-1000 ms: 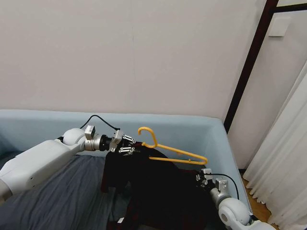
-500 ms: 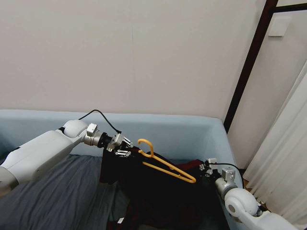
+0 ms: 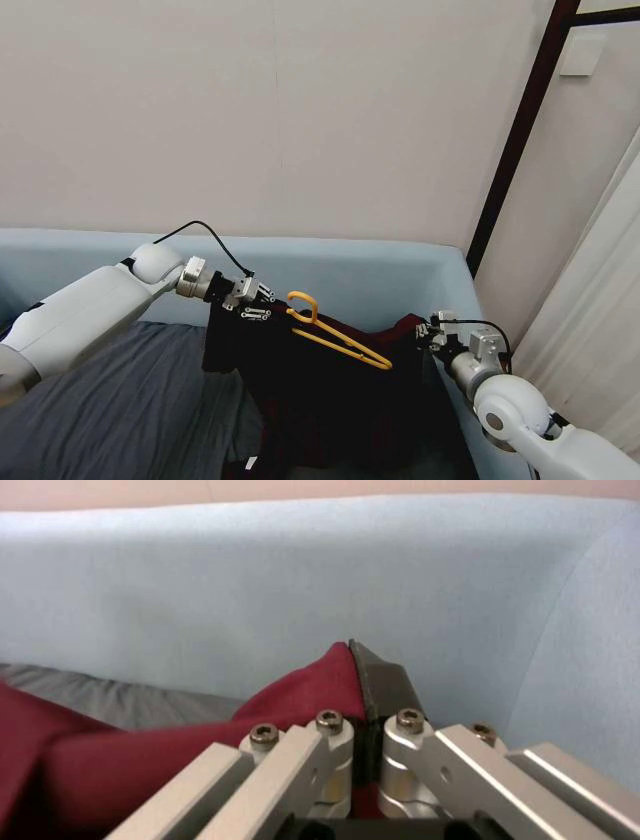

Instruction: Pick up the clothes from the sofa and hang them on the clothes hanger.

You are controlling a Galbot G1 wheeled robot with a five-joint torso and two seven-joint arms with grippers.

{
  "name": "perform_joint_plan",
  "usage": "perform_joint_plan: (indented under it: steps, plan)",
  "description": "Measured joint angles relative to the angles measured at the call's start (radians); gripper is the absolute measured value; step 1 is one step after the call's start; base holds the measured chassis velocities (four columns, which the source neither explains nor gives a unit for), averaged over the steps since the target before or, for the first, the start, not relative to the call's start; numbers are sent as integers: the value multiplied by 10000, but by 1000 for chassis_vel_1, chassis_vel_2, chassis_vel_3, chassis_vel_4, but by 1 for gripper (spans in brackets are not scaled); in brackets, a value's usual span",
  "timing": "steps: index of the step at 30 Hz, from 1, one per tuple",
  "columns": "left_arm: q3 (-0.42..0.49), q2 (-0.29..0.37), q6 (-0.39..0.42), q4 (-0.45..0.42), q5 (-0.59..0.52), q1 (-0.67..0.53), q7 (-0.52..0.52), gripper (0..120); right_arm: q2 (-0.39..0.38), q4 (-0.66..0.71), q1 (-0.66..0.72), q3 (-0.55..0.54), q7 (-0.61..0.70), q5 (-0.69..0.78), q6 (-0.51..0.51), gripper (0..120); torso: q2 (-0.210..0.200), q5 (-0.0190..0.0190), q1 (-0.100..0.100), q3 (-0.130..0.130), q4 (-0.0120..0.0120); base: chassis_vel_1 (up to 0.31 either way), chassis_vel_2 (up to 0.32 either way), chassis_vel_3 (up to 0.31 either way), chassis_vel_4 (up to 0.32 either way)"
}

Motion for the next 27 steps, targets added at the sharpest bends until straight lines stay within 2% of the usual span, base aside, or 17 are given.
perform_joint_plan:
  steps: [5, 10, 15, 18, 27]
  plan:
    - [-171, 9, 46, 75, 273, 86, -202, 11, -223, 262, 190, 37, 126, 293, -66, 0, 0, 0, 0, 0, 1, 0, 0, 0, 0]
    - [-378, 52, 152, 29, 444, 288, -833, 11, -320, 500, 168, 121, 180, 400, -79, 0, 0, 0, 0, 0, 0, 0, 0, 0, 0]
    - [-478, 96, 743, -202, 1098, 557, -2430, 11, -395, 1225, 14, 220, 281, 480, -82, 0, 0, 0, 0, 0, 1, 0, 0, 0, 0]
    - [-488, 43, 988, -253, 1346, 601, -2859, 11, -495, 1506, -68, 276, 343, 548, -83, 0, 0, 0, 0, 0, 1, 0, 0, 0, 0]
    - [-213, -116, 1247, -613, 255, 619, -3636, 11, -786, 2314, 209, 155, 389, 669, -83, 0, 0, 0, 0, 0, -1, 0, 0, 0, 0]
